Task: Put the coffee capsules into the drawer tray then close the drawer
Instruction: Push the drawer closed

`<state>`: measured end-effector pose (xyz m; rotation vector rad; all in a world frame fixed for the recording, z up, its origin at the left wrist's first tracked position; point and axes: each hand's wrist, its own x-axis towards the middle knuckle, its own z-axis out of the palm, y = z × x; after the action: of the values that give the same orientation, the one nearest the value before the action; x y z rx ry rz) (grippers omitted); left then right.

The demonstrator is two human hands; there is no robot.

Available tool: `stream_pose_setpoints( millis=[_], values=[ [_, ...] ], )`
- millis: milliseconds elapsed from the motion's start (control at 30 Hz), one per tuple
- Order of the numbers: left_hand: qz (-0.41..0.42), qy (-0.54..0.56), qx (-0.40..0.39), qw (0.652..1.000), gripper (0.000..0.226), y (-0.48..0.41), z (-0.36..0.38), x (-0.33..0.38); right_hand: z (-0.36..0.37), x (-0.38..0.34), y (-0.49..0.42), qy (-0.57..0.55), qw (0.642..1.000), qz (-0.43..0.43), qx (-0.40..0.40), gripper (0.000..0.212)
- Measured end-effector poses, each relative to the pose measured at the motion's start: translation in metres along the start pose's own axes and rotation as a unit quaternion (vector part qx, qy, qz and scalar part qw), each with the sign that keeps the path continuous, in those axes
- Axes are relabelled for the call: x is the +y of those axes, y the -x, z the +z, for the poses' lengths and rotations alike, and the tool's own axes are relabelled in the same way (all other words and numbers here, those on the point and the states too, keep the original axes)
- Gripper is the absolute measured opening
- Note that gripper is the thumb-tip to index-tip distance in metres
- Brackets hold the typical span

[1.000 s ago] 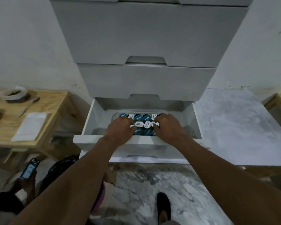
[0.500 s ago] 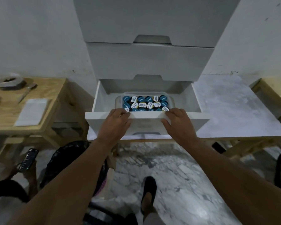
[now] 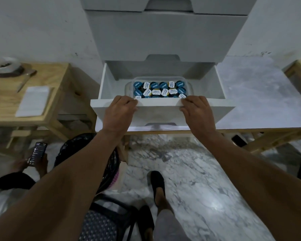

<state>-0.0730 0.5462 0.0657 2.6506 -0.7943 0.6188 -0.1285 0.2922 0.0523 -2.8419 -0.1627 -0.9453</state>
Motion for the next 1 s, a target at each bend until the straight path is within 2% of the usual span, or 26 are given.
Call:
stream_pose_setpoints(
  millis=[567, 700, 833, 900, 1000],
  values=[
    [-0.008, -0.042, -0.046, 0.998, 0.023, -0.087, 0.024, -0.027, 0.046, 0.041, -0.078, 0.011, 1.000, -0.005, -0.007, 0.015],
    [-0.002, -0.060, -0.032, 0.998, 0.022, -0.106, 0.037, -0.038, 0.060, 0.049, -0.096, 0.003, 1.000, -0.007, 0.014, 0.015],
    [0.012, -0.066, 0.024, 0.997, 0.018, -0.111, 0.050, -0.045, 0.069, 0.054, -0.104, -0.015, 0.999, 0.019, 0.041, 0.015],
    [0.004, -0.053, 0.061, 0.997, 0.020, -0.113, 0.053, -0.044, 0.070, 0.055, -0.106, -0.015, 0.998, 0.033, 0.052, 0.024],
    [-0.001, -0.055, 0.078, 0.995, 0.052, -0.116, 0.057, -0.045, 0.067, 0.056, -0.108, 0.033, 0.999, 0.018, 0.031, 0.058]
  ],
)
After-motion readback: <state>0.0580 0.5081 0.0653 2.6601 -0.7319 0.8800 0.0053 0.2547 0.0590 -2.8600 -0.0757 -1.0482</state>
